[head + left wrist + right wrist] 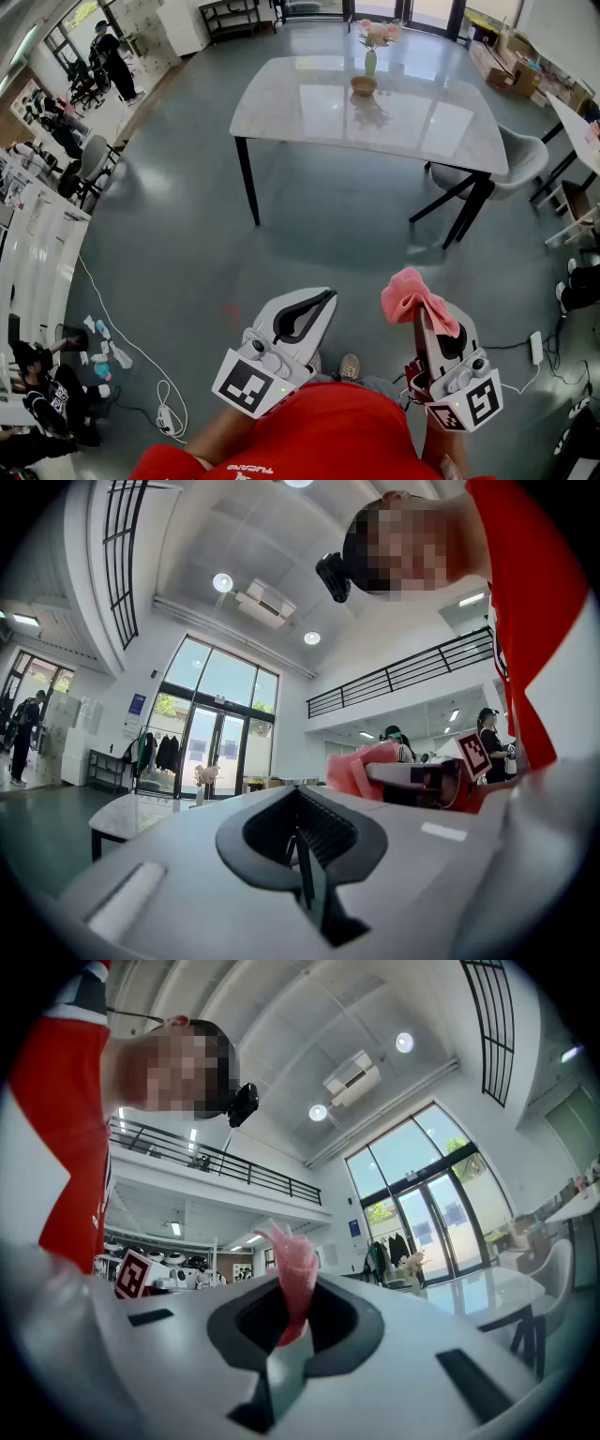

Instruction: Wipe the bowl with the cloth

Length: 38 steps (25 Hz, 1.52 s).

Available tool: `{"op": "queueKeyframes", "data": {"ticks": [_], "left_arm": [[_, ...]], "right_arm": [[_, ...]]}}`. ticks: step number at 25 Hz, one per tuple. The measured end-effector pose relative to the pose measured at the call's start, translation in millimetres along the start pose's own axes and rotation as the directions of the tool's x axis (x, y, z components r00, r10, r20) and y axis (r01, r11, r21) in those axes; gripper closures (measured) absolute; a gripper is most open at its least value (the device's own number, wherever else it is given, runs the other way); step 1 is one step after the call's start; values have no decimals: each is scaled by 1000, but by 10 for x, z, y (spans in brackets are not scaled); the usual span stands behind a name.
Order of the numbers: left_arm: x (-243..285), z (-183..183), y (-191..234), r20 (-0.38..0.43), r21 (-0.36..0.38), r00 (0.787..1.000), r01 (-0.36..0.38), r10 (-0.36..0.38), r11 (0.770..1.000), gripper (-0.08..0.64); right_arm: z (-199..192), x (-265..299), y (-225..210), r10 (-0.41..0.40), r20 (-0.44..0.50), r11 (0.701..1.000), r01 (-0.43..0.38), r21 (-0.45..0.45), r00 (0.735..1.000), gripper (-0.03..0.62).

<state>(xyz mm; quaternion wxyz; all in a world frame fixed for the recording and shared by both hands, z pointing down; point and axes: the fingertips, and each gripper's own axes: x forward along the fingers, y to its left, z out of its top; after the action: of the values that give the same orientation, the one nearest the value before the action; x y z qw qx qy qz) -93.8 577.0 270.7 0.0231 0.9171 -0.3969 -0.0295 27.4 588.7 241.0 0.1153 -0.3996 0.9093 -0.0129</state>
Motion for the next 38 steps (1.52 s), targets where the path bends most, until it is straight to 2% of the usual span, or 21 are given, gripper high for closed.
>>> {"op": "queueKeyframes", "data": {"ticks": [17,23,28,32,35,38], "left_arm": [[89,-45,-81,-4,1,1000,-30,30,1000,555],[249,2,-95,25,23,999,-42,41,999,555],[369,-46,-156,-3,15,999,-55,55,998,555],[470,36,-191,39,65,997,-65,63,996,555],[524,-13,-239,2,50,996,-86,86,995,555],[593,35,-249,38,83,994,-101,98,991,555]], "right_arm": [[25,-95,-154,15,13,999,-15,36,1000,571],[49,-142,-315,20,21,999,-20,40,1000,571],[66,-195,-465,26,32,998,-28,48,999,571],[97,-253,-582,41,39,998,-43,46,998,571],[100,-299,-677,55,38,998,-56,42,998,571],[78,-317,-772,65,33,997,-67,39,997,571]]}}
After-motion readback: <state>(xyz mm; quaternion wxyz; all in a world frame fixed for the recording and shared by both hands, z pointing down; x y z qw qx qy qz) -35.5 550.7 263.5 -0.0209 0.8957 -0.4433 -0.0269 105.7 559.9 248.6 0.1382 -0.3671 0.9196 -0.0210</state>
